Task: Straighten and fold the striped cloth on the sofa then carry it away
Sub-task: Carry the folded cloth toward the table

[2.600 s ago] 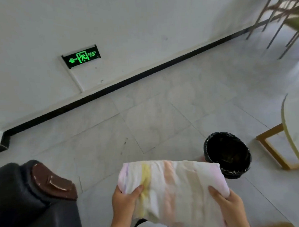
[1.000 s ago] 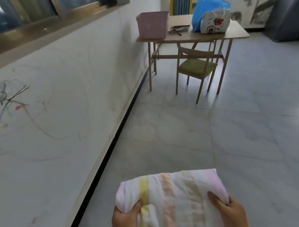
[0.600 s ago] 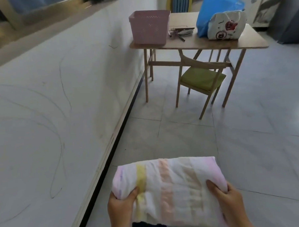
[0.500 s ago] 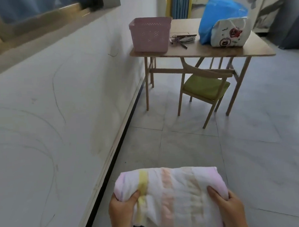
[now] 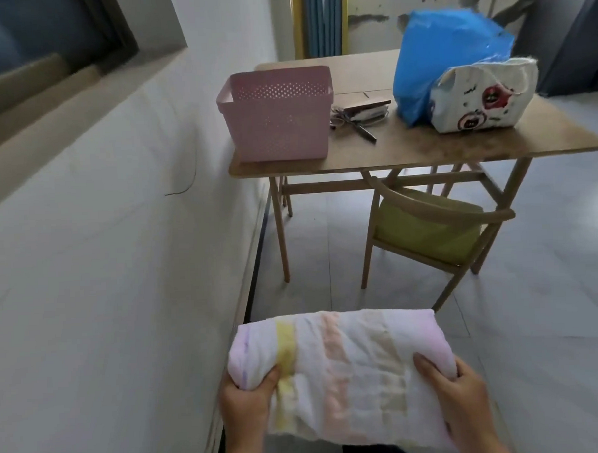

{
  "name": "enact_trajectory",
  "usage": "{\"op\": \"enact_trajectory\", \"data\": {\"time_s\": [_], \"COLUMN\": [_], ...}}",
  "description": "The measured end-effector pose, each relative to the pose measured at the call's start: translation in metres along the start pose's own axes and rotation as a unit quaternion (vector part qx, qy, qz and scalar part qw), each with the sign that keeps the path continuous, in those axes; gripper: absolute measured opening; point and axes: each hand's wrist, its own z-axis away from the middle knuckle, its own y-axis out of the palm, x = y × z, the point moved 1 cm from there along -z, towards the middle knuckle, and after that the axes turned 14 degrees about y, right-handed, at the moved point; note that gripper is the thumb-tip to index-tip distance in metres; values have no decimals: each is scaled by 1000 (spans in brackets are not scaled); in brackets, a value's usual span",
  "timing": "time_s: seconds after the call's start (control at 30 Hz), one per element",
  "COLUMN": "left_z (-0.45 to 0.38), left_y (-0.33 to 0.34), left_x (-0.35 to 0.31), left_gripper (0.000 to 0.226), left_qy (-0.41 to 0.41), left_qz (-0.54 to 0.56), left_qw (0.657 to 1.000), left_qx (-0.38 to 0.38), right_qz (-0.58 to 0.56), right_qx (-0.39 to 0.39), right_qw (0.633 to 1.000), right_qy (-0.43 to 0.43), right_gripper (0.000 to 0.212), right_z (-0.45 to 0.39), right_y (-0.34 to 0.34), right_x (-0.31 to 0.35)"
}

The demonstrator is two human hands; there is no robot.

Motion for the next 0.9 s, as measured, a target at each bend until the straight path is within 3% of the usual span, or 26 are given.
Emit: {"op": "enact_trajectory", "data": {"time_s": [0.17, 0.33, 0.53, 0.63, 0.73, 0.83, 0.9], "left_z": [-100, -217, -338, -405, -475, -542, -581], "left_y": [69, 121, 159, 176, 194, 215, 234], "left_x": [-25, -100, -185, -225, -264, -298, -312], "left_gripper": [62, 51, 59, 55, 61, 60, 51], "left_qy": [-4, 54, 124, 167, 210, 240, 239], "left_qz": [10, 57, 123, 135, 123, 110, 82], "left_qw": [1000, 995, 983, 975, 968, 964, 968], "left_qx": [-25, -53, -56, -56, -55, -31, -4], "right_qz": [-16, -35, -29, -12, -11, -24, 11], "right_qx": [35, 92, 143, 129, 108, 98, 94], "right_qw": [999, 991, 970, 960, 950, 956, 963], "right_qy": [6, -85, -194, -248, -293, -277, -253], "right_gripper": [13, 15, 25, 10, 41, 22, 20], "right_z": [-103, -186, -242, -264, -289, -326, -356], "right_y": [69, 134, 211, 249, 287, 328, 356], "right_x": [88, 209, 341, 399, 457, 506, 525]}}
